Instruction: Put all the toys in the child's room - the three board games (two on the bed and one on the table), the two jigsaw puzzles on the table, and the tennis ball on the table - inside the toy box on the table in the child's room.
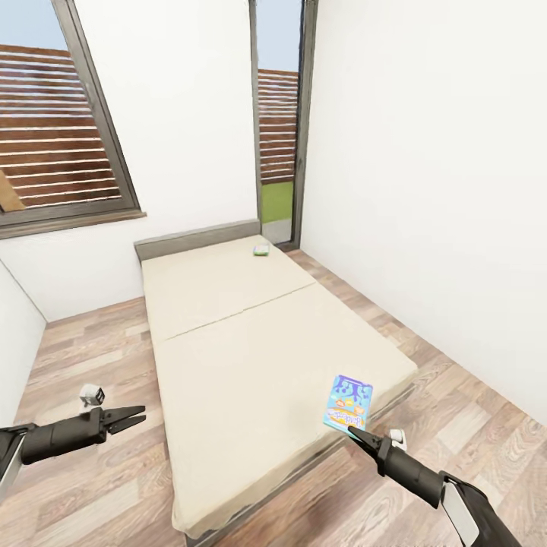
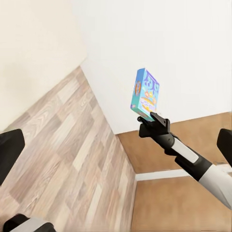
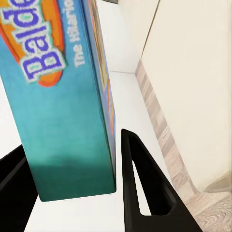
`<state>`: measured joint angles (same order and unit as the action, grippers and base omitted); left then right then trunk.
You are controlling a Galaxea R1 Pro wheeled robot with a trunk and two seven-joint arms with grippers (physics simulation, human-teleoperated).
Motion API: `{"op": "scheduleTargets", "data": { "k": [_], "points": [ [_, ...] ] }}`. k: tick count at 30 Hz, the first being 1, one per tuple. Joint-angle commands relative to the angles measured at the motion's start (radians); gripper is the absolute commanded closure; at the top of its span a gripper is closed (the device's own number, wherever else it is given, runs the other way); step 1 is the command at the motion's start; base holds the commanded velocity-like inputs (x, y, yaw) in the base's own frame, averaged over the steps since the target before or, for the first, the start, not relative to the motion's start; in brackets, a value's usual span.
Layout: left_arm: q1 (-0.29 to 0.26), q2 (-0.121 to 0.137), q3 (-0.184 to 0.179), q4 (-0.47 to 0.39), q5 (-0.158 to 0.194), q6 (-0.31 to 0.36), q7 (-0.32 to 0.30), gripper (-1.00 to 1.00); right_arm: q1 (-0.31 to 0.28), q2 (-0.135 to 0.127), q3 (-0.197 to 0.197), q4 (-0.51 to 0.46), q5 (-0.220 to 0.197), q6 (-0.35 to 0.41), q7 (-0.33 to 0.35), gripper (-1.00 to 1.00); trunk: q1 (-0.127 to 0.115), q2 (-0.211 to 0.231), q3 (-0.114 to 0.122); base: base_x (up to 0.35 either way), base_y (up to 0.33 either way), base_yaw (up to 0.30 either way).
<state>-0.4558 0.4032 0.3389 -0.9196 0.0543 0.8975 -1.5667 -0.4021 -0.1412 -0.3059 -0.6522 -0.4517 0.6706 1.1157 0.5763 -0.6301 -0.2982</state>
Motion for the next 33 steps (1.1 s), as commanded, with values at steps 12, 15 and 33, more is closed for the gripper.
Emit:
{"op": "scheduleTargets", "data": {
  "k": [12, 15, 33],
  "points": [
    [0.000, 0.000, 0.000, 0.000, -0.001, 0.011, -0.004, -1.00, -0.001, 0.000, -0.001, 0.000, -0.005, 0.007, 0.002, 1.00, -0.046, 0.083, 0.049, 0.000, 0.000, -0.225],
    [0.000, 0.001, 0.000, 0.000, -0.001, 0.011, -0.004, -1.00, -0.001, 0.000, -0.001, 0.000, -0.005, 0.007, 0.002, 1.00, -0.057, 0.104, 0.062, 0.000, 0.000, -0.225],
    [0.000, 0.002, 0.002, 0.000, -0.001, 0.009, -0.004, -1.00, -0.003, 0.001, -0.001, 0.000, -0.006, 0.003, 0.003, 1.00, -0.080, 0.146, 0.102, 0.000, 0.000, -0.223]
  ]
}}
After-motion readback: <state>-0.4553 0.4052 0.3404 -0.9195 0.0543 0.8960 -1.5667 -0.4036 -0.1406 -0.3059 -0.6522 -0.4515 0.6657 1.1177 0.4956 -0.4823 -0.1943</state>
